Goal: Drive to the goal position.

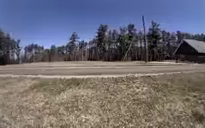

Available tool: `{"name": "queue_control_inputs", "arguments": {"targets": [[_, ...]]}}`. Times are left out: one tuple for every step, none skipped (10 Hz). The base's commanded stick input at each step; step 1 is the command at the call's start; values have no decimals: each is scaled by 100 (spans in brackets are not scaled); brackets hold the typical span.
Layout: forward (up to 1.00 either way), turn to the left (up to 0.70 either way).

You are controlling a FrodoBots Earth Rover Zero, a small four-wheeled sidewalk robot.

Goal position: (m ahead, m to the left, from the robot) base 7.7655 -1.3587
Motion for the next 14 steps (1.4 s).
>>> {"name": "queue_control_inputs", "arguments": {"targets": [[70,0],[70,0],[70,0],[70,0],[70,0],[70,0],[70,0],[70,0],[70,0],[70,0],[70,0],[70,0],[70,0],[70,0]]}}
